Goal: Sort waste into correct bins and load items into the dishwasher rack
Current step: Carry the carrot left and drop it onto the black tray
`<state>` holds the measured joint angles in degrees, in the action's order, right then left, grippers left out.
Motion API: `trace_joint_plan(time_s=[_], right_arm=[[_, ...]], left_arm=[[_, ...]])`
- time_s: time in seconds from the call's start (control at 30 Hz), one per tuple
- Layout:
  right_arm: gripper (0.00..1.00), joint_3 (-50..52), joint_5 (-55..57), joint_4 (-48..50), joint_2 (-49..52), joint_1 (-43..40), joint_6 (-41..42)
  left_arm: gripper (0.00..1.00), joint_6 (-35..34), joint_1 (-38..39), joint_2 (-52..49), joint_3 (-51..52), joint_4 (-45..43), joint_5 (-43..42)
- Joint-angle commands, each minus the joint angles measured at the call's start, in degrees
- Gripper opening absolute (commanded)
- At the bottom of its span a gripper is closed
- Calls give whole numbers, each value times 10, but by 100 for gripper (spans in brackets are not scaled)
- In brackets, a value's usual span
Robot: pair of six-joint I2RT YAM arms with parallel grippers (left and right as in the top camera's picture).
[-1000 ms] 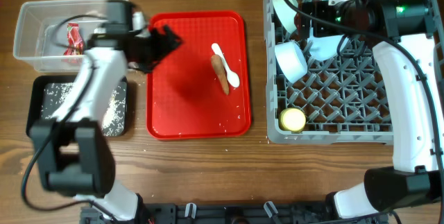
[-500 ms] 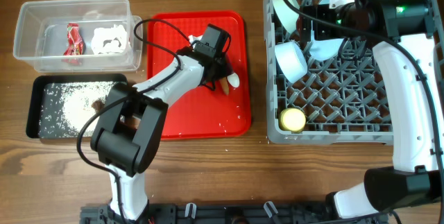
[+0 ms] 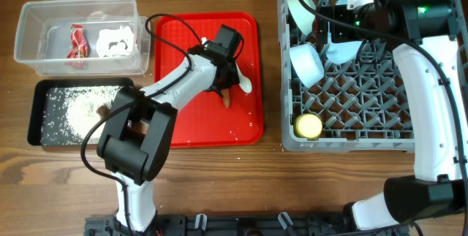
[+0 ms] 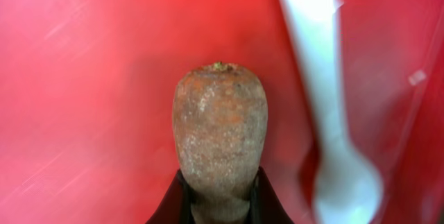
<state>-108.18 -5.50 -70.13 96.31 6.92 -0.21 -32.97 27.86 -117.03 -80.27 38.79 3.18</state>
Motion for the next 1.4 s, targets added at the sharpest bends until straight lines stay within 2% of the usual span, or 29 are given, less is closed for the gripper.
trace_joint_plan(time_s=[0.0,0.07,0.13,0.27,0.43,0.47,0.6,0.8,0.87,0.93,1.0,1.13,1.27,1.3,1.33,1.37], right_arm=[[100,-3,8,-1,3,-3,6],[100,-3,8,0,3,-3,6],[100,-3,8,0,3,-2,6],[98,-3,8,8,3,-2,6],[100,-3,4,41,3,-2,43],[100,-3,-27,64,3,-2,59],[100,-2,-103,110,16,20,67],[100,-1,-72,159,76,122,61],[100,-1,-70,167,103,150,60],[100,-1,-70,165,135,171,52],[100,-1,-70,156,158,182,51],[97,-1,-71,107,197,187,52],[86,-1,-88,71,244,197,49],[82,-1,-88,68,254,200,47],[78,-1,-88,66,267,203,47],[75,-1,-88,67,282,205,47]], left_arm=[[4,26,-22,6,-42,57,14],[4,28,-45,33,-85,113,17],[4,28,-83,78,-134,189,55],[5,24,-177,170,-150,253,85],[4,-98,-318,196,-134,322,104],[6,-128,-362,194,-97,310,104],[10,-189,-435,194,30,229,104],[14,-185,-473,194,183,47,104],[22,-185,-473,194,207,13,104],[53,-184,-473,194,213,13,104],[66,-159,-473,196,212,12,104],[78,-81,-473,225,172,50,104],[83,-43,-473,291,123,115,104],[88,-43,-473,304,123,118,104],[100,-43,-473,318,123,120,103],[100,-43,-473,329,123,121,99]])
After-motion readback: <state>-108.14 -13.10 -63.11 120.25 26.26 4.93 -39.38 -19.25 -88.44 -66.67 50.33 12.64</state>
